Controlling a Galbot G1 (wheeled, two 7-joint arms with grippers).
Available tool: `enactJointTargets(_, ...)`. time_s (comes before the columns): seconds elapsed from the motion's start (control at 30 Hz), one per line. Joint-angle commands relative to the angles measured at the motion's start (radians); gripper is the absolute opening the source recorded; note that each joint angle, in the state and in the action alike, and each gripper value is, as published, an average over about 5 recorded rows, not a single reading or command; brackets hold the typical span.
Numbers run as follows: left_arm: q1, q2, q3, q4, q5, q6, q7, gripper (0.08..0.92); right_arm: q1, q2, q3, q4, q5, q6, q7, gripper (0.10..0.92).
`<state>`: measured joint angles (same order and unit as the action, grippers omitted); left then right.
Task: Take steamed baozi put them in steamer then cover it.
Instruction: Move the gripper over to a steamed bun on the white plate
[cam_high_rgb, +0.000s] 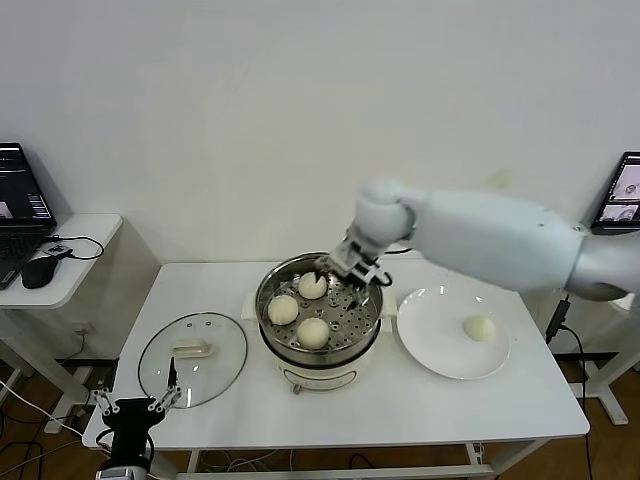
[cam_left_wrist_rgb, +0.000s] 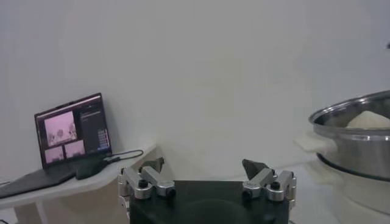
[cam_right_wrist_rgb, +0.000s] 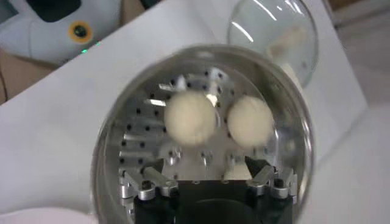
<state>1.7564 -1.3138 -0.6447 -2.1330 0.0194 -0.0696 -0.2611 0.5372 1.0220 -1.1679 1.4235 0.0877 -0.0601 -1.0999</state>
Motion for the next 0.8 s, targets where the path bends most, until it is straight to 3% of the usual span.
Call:
enactJointTargets(0.03, -0.003, 0.012, 0.002, 0.005, -0.001, 0.002, 0.001, 0.823, 0.008, -0.265, 0.104, 0.011, 0.036, -0.215, -0.040, 0.823)
enactJointTargets(0.4, -0.022, 0.029, 0.026, 0.030, 0.002, 0.002, 0.003, 0.823, -0.181, -0.526, 0.189, 0.010, -0.128, -0.280, -0.012, 0.823)
enactJointTargets(0.8, -0.018, 0.029, 0.023, 0.023, 0.012, 0.012, 0.006, 0.823, -0.544, -0.493, 0.437, -0.125, -0.314, -0.200, -0.013, 0.823)
